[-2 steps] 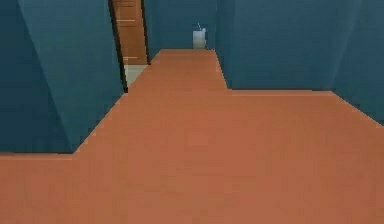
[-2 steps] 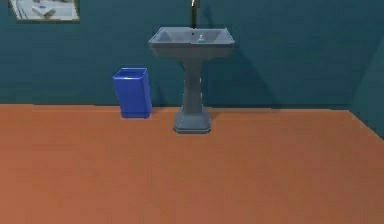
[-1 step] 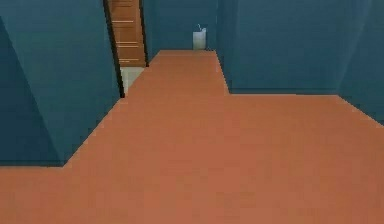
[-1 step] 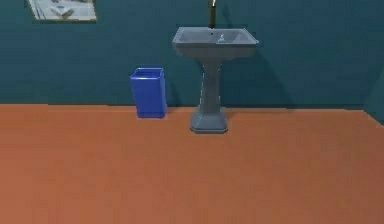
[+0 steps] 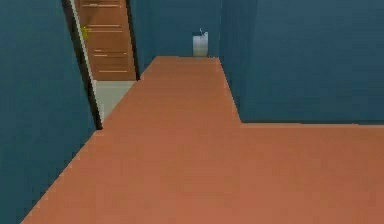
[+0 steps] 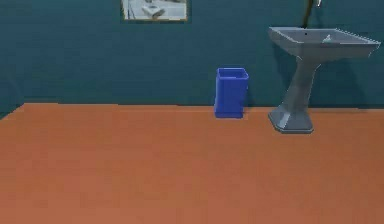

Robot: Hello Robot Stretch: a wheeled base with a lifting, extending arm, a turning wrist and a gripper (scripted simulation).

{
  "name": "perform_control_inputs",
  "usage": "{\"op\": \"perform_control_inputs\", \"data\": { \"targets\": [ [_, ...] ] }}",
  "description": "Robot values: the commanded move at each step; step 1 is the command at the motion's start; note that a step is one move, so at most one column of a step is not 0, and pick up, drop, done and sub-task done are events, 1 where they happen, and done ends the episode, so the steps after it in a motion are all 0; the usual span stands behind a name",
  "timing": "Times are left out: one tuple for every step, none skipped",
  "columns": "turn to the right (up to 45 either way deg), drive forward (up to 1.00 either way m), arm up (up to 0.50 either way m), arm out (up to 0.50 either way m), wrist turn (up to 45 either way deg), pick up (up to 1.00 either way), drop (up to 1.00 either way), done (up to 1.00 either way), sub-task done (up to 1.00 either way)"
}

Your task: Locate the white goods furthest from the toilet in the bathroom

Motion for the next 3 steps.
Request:
{"op": "perform_control_inputs", "data": {
  "targets": [
    [0.0,1.00,0.00,0.00,0.0,0.00,0.00,0.00,0.00],
    [3.0,0.00,0.00,0.00,0.0,0.00,0.00,0.00,0.00],
    [0.0,1.00,0.00,0.00,0.0,0.00,0.00,0.00,0.00]
  ]
}}
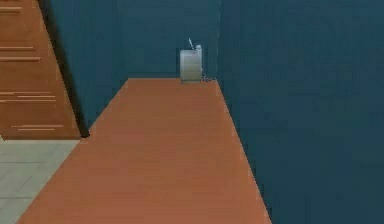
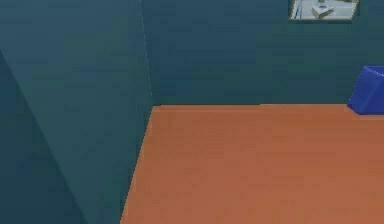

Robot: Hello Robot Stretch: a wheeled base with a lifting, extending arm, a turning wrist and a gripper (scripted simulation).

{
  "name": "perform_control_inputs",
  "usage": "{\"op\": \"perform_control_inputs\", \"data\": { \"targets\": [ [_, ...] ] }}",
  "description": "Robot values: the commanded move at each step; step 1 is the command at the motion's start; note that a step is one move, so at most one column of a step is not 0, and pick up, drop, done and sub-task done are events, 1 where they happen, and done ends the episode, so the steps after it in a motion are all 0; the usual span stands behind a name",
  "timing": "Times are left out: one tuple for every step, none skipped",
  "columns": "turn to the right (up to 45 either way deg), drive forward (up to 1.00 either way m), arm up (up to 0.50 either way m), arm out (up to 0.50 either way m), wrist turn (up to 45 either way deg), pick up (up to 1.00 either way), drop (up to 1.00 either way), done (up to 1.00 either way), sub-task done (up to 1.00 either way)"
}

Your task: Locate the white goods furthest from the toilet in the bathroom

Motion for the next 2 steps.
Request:
{"op": "perform_control_inputs", "data": {
  "targets": [
    [6.0,0.00,0.00,0.00,0.0,0.00,0.00,0.00,0.00],
    [0.0,0.15,0.00,0.00,0.0,0.00,0.00,0.00,0.00]
  ]
}}
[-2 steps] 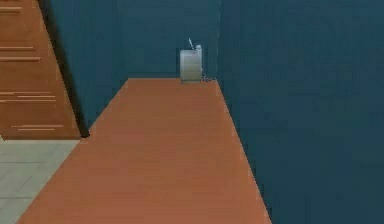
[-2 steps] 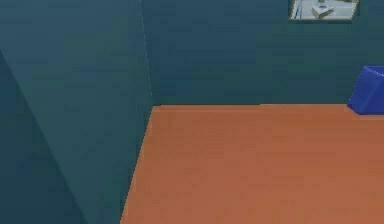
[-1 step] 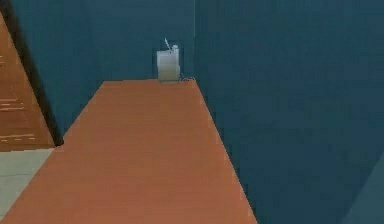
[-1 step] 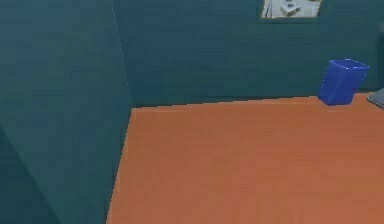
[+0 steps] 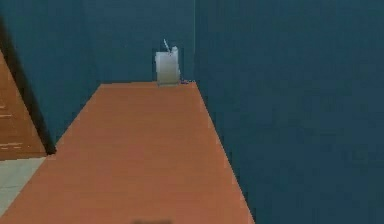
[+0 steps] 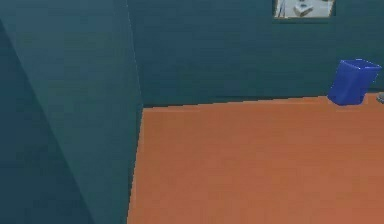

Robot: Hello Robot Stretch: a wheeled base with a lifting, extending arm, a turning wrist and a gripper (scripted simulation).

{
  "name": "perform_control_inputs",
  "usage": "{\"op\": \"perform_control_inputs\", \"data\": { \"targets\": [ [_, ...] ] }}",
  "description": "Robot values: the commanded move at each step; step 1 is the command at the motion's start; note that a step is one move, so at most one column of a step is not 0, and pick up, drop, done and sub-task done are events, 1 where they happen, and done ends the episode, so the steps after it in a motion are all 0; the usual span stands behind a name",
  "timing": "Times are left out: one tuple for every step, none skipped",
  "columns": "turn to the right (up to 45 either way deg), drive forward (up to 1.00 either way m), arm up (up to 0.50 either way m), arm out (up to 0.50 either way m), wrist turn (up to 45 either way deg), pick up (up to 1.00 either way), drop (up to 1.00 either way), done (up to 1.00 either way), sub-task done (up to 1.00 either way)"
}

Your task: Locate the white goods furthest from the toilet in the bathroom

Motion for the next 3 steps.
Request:
{"op": "perform_control_inputs", "data": {
  "targets": [
    [-6.0,0.00,0.00,0.00,0.0,0.00,0.00,0.00,0.00],
    [0.0,1.00,0.00,0.00,0.0,0.00,0.00,0.00,0.00],
    [0.0,1.00,0.00,0.00,0.0,0.00,0.00,0.00,0.00]
  ]
}}
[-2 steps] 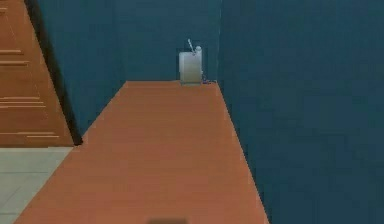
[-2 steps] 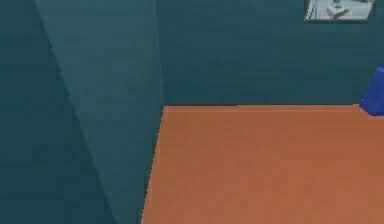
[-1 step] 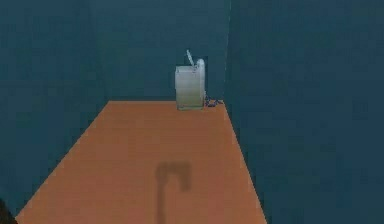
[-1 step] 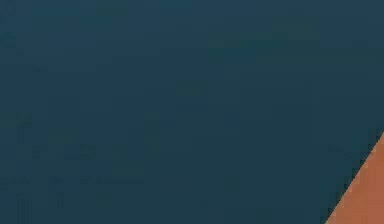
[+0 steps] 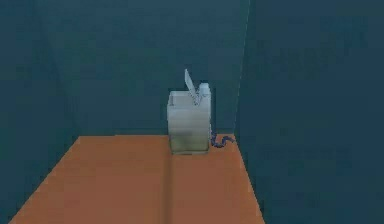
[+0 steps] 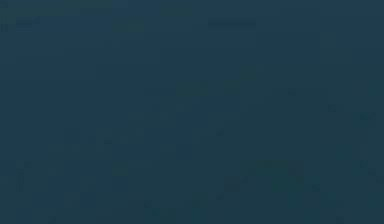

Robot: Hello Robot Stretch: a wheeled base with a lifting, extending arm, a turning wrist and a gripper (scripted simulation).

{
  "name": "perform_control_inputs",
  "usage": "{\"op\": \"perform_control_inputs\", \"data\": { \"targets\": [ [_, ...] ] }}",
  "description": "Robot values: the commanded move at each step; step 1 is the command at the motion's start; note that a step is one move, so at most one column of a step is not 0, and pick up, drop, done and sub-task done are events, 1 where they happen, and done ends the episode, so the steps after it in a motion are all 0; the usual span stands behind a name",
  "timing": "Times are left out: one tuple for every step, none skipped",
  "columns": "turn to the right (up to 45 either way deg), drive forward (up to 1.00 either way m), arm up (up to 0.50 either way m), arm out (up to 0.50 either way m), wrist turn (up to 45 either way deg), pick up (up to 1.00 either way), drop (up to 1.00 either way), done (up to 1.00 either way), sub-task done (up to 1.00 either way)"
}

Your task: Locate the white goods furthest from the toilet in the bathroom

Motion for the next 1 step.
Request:
{"op": "perform_control_inputs", "data": {
  "targets": [
    [0.0,0.85,0.00,0.00,0.0,0.00,0.00,0.00,0.00]
  ]
}}
